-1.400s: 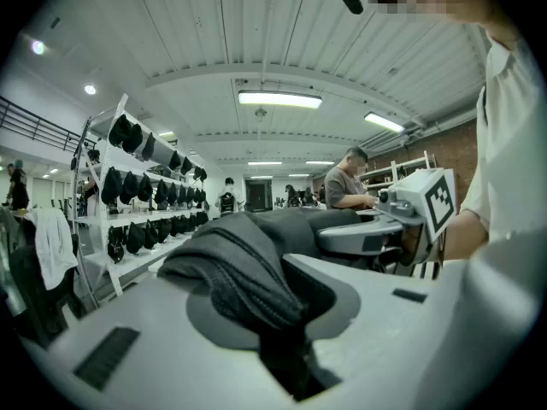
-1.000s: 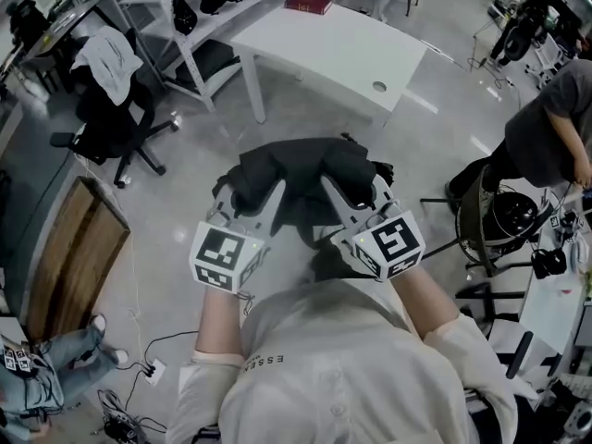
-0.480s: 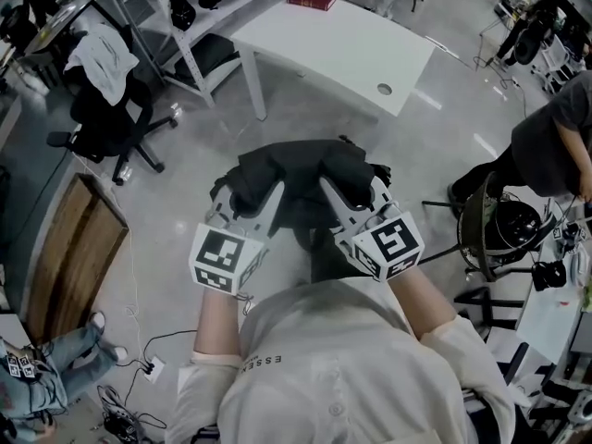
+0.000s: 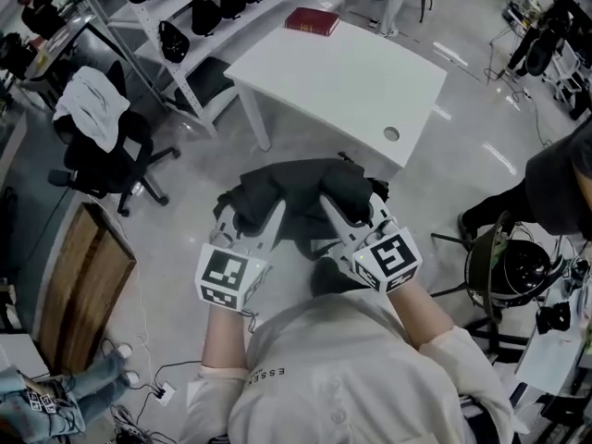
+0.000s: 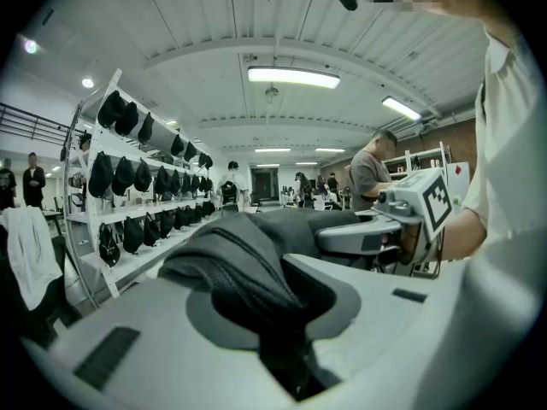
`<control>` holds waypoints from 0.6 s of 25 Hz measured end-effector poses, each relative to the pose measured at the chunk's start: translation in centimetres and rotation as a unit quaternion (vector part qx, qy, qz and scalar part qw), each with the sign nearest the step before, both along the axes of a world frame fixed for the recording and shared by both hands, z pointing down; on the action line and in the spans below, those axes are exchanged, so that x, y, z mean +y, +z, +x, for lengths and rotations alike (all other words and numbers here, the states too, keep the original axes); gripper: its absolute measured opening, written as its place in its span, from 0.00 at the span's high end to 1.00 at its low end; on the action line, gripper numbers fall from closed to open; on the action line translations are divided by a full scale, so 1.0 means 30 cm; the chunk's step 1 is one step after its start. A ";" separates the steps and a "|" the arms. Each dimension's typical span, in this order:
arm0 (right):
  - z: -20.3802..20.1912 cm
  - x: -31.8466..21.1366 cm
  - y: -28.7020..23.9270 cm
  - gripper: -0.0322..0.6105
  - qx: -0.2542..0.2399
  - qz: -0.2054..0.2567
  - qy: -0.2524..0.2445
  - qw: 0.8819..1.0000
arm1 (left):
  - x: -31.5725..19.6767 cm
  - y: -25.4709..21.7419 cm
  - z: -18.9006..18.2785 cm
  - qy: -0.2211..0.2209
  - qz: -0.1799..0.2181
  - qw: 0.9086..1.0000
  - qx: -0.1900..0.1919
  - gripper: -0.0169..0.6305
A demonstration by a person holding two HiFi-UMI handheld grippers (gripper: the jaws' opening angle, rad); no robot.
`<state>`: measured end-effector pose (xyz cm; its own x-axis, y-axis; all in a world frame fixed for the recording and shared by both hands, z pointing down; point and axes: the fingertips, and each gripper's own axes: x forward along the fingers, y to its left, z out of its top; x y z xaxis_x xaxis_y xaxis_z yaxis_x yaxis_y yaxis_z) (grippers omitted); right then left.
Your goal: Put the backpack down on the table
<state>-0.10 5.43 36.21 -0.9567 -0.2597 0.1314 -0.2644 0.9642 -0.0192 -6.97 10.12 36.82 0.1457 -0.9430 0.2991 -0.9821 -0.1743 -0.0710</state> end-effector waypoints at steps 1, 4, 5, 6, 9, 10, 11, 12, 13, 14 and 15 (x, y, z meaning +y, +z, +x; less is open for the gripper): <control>-0.021 -0.057 -0.008 0.83 0.000 -0.001 0.000 1.000 | -0.056 -0.008 -0.021 0.000 -0.001 1.000 0.001 0.85; -0.086 -0.225 -0.037 0.83 0.000 0.002 -0.003 1.000 | -0.222 -0.034 -0.086 0.000 0.001 1.000 0.002 0.85; -0.105 -0.278 -0.045 0.83 -0.001 0.005 -0.003 1.000 | -0.276 -0.042 -0.105 0.000 0.004 1.000 0.003 0.85; -0.122 -0.330 -0.051 0.83 -0.002 0.009 -0.003 1.000 | -0.328 -0.048 -0.122 0.000 0.006 1.000 0.004 0.85; -0.170 -0.479 -0.059 0.83 -0.006 0.019 -0.002 1.000 | -0.482 -0.055 -0.172 0.008 0.016 1.000 0.004 0.85; -0.184 -0.527 -0.058 0.83 -0.006 0.021 0.000 1.000 | -0.532 -0.054 -0.187 0.011 0.018 1.000 0.004 0.85; -0.196 -0.572 -0.056 0.83 -0.006 0.022 0.003 1.000 | -0.580 -0.053 -0.199 0.014 0.019 1.000 0.005 0.85; -0.205 -0.616 -0.053 0.83 -0.005 0.022 0.006 1.000 | -0.626 -0.052 -0.208 0.016 0.019 1.000 0.005 0.85; -0.211 -0.659 -0.051 0.83 -0.004 0.022 0.010 1.000 | -0.670 -0.050 -0.215 0.018 0.019 1.000 0.006 0.85; -0.215 -0.701 -0.050 0.83 -0.003 0.023 0.014 1.000 | -0.713 -0.047 -0.220 0.022 0.019 1.000 0.006 0.85; -0.218 -0.744 -0.052 0.83 -0.003 0.025 0.018 1.000 | -0.756 -0.046 -0.225 0.026 0.019 0.999 0.006 0.85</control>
